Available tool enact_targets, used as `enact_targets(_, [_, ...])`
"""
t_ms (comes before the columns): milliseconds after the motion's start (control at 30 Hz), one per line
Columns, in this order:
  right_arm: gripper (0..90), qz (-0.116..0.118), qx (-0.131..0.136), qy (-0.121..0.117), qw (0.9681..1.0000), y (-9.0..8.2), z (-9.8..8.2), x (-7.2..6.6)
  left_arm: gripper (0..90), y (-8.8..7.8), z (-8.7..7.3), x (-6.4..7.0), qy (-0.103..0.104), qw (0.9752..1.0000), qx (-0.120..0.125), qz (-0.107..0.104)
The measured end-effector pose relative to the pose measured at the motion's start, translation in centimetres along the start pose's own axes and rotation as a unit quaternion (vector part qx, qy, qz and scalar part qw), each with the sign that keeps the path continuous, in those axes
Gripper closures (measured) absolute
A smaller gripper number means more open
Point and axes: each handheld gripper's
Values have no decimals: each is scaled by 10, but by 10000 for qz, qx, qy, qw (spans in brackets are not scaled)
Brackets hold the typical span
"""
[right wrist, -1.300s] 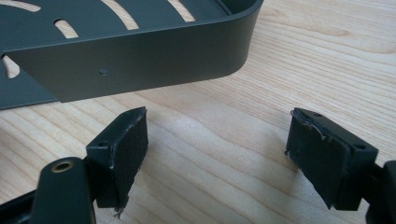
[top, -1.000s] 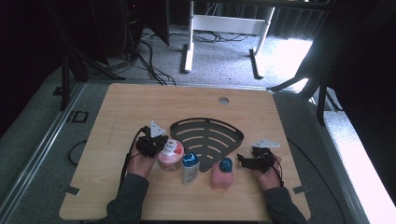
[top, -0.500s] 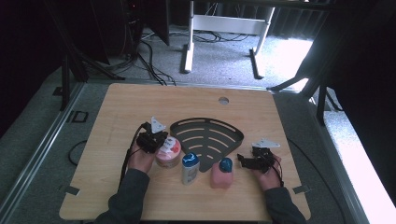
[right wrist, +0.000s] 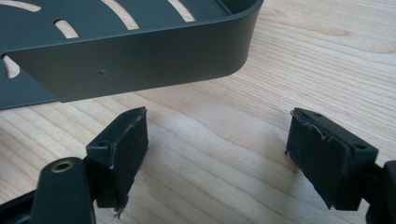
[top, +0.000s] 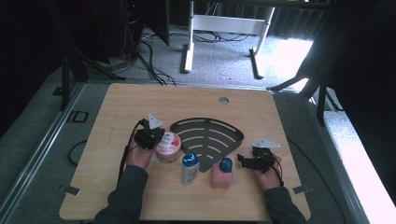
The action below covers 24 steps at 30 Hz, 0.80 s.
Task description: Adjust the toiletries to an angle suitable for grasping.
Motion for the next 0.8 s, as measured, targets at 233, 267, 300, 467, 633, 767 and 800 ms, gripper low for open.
enact_targets(233, [203, 2, 3, 2, 10000, 0, 0, 0, 900, -2, -2, -5, 8, 10000, -46, 47])
enact_targets(267, [203, 1, -1, 2, 10000, 0, 0, 0, 900, -3, -2, -5, 7, 10000, -57, 60])
enact_targets(300, [203, 1, 2, 2, 10000, 0, 0, 0, 900, -3, -3, -6, -17, 10000, -53, 67])
enact_targets(467, [203, 1, 0, 1, 10000, 0, 0, 0, 862, -7, -7, -7, -128, 9999, -25, 7])
enact_targets(633, [203, 1, 2, 2, 10000, 0, 0, 0, 774, -14, -14, -4, -160, 9999, 22, -25])
enact_targets(767, [203, 3, 6, 3, 10000, 0, 0, 0, 678, -19, -20, -4, -280, 9991, 163, -278])
enact_targets(800, [203, 1, 3, 1, 10000, 0, 0, 0, 650, -20, -22, -4, -322, 9986, 214, -371])
Point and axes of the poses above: each handheld gripper's, and its own axes: y roughly forward along the jaws, z roughly out of its top, x roughly to its right, and after that the axes turned 5 degrees about -x, right-handed
